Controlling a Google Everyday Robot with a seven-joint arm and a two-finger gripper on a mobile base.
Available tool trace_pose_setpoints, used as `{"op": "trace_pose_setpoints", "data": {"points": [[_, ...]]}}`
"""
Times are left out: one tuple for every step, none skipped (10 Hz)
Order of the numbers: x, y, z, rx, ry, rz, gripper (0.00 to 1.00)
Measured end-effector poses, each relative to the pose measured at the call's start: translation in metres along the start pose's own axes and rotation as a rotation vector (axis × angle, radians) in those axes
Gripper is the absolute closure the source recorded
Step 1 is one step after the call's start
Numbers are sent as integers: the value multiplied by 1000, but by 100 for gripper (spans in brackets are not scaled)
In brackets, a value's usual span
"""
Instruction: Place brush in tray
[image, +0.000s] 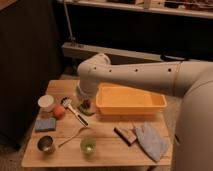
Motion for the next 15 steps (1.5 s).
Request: {"op": "trace_pose_setpoints", "data": {"points": [[-2, -2, -1, -10, -12, -34, 35], [-2, -1, -1, -7, -7, -49, 35], [-5, 0, 6, 1, 10, -42, 35], [-12, -3, 13, 11, 27, -47, 35], [-21, -5, 21, 23, 42, -53, 35], [-33, -5, 37, 29, 58, -61, 35], [-38, -14, 53, 32, 70, -64, 35], [-43, -23, 65, 40, 75, -70, 35], [-54, -21, 79, 46, 82, -88, 35], [-61, -20, 89, 60, 84, -102, 35], [-65, -20, 99, 69, 87, -109, 35], [-70, -25, 109, 79, 87, -114, 35], [-79, -22, 120, 77, 88, -134, 35], [-88, -15, 134, 68, 87, -160, 35], [-93, -12, 143, 54, 86, -177, 35]]}}
